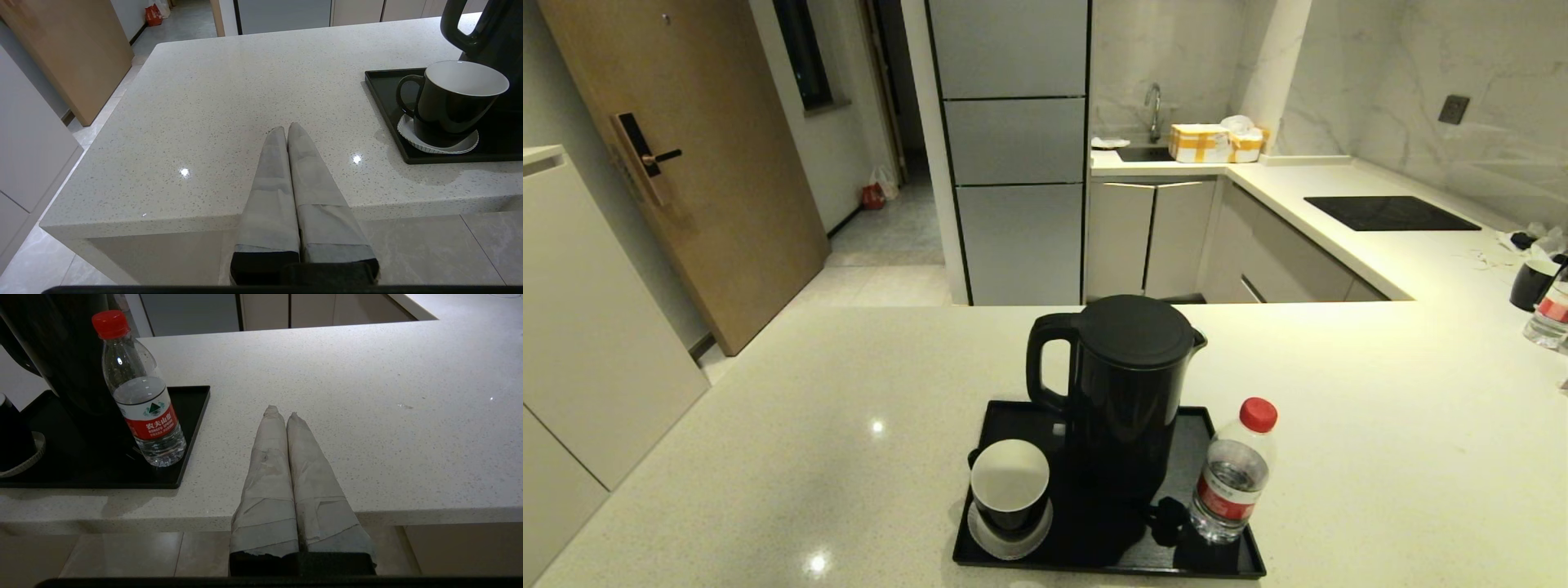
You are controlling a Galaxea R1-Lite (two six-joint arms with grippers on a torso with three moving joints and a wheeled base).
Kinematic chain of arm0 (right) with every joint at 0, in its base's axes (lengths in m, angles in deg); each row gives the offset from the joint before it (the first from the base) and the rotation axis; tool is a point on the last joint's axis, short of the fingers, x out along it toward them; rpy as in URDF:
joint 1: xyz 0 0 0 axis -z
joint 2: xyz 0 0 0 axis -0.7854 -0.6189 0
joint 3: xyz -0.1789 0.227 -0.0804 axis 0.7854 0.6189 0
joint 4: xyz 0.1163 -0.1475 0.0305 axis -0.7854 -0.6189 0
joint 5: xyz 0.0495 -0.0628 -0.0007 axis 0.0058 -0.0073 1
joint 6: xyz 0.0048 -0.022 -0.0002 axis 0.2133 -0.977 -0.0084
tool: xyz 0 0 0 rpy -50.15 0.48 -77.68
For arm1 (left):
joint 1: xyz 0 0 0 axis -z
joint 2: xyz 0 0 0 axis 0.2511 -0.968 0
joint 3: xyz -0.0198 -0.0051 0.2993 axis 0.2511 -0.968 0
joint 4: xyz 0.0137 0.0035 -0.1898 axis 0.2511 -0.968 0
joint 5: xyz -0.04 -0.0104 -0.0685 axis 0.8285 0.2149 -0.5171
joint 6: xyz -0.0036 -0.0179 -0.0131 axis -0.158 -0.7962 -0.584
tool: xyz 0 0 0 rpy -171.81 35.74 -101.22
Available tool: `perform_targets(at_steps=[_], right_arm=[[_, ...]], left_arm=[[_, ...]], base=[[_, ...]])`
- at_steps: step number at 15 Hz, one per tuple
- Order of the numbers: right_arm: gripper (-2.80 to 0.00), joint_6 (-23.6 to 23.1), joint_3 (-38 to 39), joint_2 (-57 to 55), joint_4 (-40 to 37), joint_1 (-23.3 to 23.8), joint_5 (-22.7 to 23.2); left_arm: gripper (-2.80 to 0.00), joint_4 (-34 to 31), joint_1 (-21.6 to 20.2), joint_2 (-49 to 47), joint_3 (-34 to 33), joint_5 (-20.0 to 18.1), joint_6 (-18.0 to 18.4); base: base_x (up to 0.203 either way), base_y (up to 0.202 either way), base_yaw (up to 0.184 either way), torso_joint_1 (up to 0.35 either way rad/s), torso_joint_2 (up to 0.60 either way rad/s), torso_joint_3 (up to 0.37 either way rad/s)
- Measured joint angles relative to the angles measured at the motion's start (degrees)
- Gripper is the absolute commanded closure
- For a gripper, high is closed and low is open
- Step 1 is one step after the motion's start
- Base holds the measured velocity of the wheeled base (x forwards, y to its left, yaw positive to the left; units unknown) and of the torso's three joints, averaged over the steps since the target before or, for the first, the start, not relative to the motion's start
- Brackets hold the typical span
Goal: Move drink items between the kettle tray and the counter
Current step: Pick up the bottled water
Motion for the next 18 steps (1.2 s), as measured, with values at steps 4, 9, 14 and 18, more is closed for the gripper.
perform_targets(at_steps=[4, 9, 14, 18], right_arm=[[0.00, -0.3, -1.8, -0.3, -0.1, 0.0, -0.2], [0.00, 5.4, -29.1, -14.5, -7.8, 0.0, 0.0], [0.00, 8.7, -38.2, -31.1, -36.4, -0.6, 14.1], [0.00, 4.0, -27.5, -39.9, -35.0, -1.4, 23.2]], left_arm=[[0.00, 0.0, 0.1, 0.0, 0.0, 0.0, 0.0], [0.00, 0.0, 0.0, 0.0, 0.0, 0.0, 0.0], [0.00, 0.0, 0.1, 0.0, 0.0, 0.0, 0.0], [0.00, 0.0, 0.0, 0.0, 0.0, 0.0, 0.0]], base=[[0.000, 0.000, 0.000, 0.000, 0.00, 0.000], [0.000, 0.000, 0.000, 0.000, 0.00, 0.000], [0.000, 0.000, 0.000, 0.000, 0.00, 0.000], [0.000, 0.000, 0.000, 0.000, 0.00, 0.000]])
